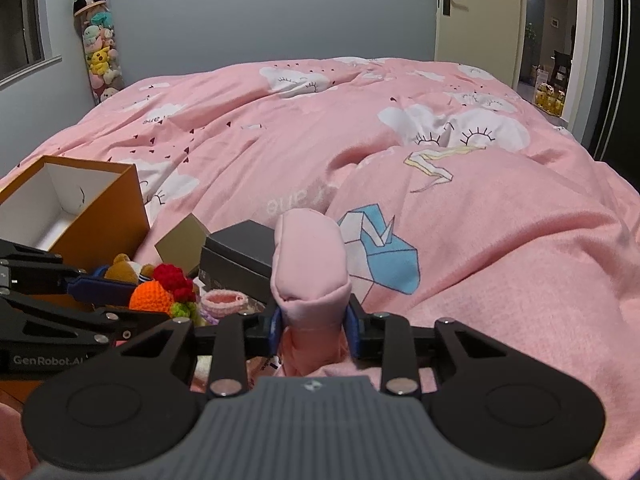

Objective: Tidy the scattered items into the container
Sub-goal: 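Grasp the pink fabric pouch with the right gripper while the left grasps the orange crocheted ball, then carry the pink pouch and orange ball over the box with both grippers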

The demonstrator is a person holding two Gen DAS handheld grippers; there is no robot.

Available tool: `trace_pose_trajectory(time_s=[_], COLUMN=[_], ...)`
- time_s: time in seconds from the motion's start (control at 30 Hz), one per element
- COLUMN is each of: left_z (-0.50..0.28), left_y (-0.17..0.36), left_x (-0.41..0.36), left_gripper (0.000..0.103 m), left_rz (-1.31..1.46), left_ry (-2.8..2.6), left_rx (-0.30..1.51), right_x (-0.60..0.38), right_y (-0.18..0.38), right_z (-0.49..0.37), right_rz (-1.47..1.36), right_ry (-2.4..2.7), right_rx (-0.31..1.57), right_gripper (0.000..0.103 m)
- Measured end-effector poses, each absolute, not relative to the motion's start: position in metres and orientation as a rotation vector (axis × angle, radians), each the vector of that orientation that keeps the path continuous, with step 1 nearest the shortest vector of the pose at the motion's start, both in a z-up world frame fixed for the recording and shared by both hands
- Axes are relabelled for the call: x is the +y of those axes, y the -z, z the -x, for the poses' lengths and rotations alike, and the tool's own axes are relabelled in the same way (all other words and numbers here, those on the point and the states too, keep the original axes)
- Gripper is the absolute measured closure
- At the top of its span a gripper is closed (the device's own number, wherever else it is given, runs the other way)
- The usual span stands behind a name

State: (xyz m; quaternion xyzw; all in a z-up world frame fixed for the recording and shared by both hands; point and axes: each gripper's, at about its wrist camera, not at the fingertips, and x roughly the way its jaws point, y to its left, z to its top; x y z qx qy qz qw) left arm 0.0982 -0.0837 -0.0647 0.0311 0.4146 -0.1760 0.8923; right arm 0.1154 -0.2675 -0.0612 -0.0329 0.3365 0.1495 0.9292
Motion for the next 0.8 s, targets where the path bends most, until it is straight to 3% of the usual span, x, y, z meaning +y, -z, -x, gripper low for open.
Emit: trace_pose_trajectory(time_s=[0.8], left_z=[-0.058], left_y=[-0.018], left_x=[0.004], left_gripper=[0.059], left_rz=[0.102], left_ry=[0.151], left_rx=[0.639], right_x=[-0.183], right_y=[-0.039], right_z=[-0.093], right_rz=[0.187], right_ry=[-0.612], right_rx=[0.358], right_gripper=[0.071])
